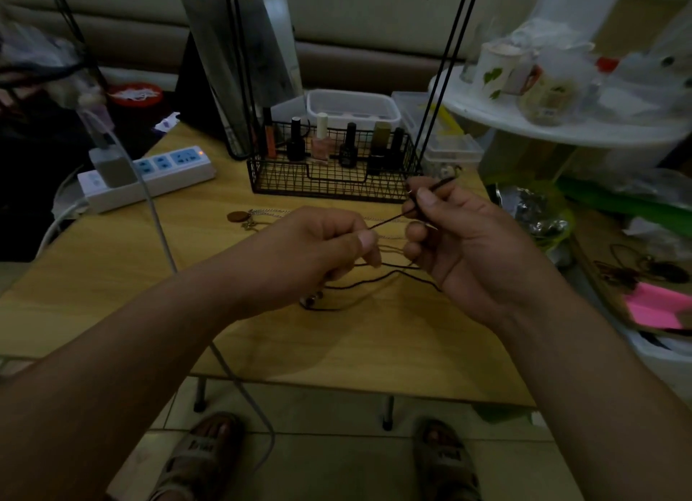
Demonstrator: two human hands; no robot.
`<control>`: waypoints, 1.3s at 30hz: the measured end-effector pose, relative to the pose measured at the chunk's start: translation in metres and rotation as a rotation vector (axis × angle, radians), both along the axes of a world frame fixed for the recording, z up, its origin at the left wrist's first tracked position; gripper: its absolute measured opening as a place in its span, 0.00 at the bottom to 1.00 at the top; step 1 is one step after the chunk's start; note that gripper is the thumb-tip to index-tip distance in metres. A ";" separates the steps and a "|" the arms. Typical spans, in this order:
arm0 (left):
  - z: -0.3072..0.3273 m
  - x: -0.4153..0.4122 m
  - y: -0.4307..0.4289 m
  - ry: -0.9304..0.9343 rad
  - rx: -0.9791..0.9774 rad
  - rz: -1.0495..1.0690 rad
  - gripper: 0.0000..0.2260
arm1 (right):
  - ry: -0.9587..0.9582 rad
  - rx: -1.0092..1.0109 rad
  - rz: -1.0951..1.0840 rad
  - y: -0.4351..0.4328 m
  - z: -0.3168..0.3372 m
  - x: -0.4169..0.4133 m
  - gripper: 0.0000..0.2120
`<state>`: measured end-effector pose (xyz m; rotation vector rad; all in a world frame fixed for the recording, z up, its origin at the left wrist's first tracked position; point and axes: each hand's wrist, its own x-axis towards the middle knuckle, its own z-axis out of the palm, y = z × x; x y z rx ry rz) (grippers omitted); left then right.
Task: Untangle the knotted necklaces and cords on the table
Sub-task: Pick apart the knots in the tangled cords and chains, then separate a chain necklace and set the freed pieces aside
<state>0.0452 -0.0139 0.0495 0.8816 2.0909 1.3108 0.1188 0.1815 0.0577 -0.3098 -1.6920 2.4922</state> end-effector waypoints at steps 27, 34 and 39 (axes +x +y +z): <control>0.013 -0.020 -0.011 -0.482 0.509 0.344 0.14 | -0.181 0.716 0.368 0.032 0.009 0.027 0.22; 0.008 -0.015 0.003 -0.707 0.546 0.201 0.14 | -0.093 0.433 0.237 0.009 0.008 0.014 0.14; 0.004 -0.019 0.001 -0.637 0.475 0.229 0.13 | -0.025 0.246 0.108 0.010 0.024 0.014 0.14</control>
